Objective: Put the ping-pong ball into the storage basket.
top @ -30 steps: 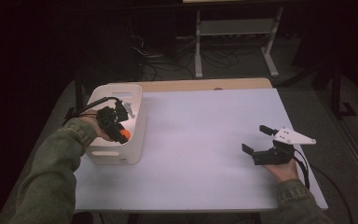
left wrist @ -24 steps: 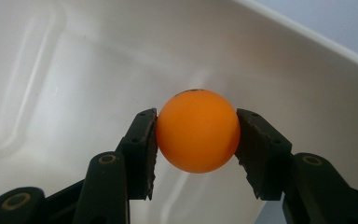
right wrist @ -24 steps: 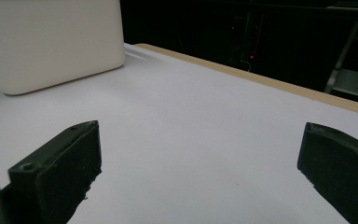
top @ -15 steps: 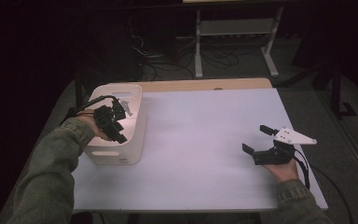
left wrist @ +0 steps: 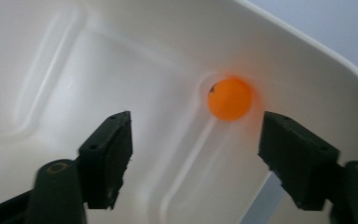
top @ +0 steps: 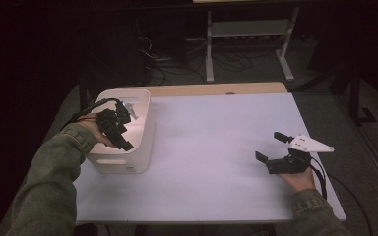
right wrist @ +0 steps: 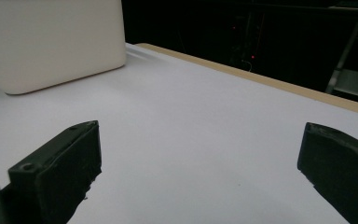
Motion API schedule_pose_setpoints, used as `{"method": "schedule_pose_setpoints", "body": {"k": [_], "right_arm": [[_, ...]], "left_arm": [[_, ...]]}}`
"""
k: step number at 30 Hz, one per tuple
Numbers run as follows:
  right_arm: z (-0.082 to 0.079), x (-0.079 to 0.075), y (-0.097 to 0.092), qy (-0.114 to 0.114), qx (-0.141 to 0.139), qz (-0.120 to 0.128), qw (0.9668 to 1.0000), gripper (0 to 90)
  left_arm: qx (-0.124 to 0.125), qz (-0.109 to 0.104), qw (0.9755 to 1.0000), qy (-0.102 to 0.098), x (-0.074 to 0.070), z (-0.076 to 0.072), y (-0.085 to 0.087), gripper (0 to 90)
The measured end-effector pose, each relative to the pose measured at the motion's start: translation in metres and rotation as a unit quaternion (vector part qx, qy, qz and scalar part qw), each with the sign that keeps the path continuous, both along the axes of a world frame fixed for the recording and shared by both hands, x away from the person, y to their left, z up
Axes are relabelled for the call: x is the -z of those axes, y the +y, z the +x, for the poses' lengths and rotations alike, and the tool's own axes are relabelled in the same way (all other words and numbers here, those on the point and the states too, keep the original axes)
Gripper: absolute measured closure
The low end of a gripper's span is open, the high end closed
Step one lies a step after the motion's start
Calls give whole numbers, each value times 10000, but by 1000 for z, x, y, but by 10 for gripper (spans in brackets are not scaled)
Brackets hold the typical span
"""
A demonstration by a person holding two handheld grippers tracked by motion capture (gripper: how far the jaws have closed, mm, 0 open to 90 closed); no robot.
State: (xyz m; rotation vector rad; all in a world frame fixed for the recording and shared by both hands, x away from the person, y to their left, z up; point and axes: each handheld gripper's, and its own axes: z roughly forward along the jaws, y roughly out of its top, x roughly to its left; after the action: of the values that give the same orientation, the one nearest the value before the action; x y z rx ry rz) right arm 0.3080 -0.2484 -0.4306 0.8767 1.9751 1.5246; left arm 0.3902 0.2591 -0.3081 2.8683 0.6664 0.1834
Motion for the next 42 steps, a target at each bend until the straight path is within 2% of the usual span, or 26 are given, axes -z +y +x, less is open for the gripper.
{"method": "schedule_pose_setpoints", "body": {"k": [1,5,11,19,26,42], "right_arm": [[0,0,0,8,4,8,10000,0],[0,0,0,-3,3,5,10000,0],[-1,0,0,5,6,11,10000,0],[-1,-1,0,-9,-2,12,10000,0],[-1,-1,0,-1,5,16,10000,0],[-2,-2,-1,-31,8,28,10000,0]], "left_arm": [[-15,-21,10000,19,-1,0,0,209],[-80,-54,10000,16,-5,-1,1,148],[-84,-90,9999,-10,-10,-4,0,121],[-218,-152,9996,-117,-18,-5,1,1],[-243,-489,9981,-282,-31,-9,4,0],[-100,-816,9957,-430,-39,-18,4,0]]}}
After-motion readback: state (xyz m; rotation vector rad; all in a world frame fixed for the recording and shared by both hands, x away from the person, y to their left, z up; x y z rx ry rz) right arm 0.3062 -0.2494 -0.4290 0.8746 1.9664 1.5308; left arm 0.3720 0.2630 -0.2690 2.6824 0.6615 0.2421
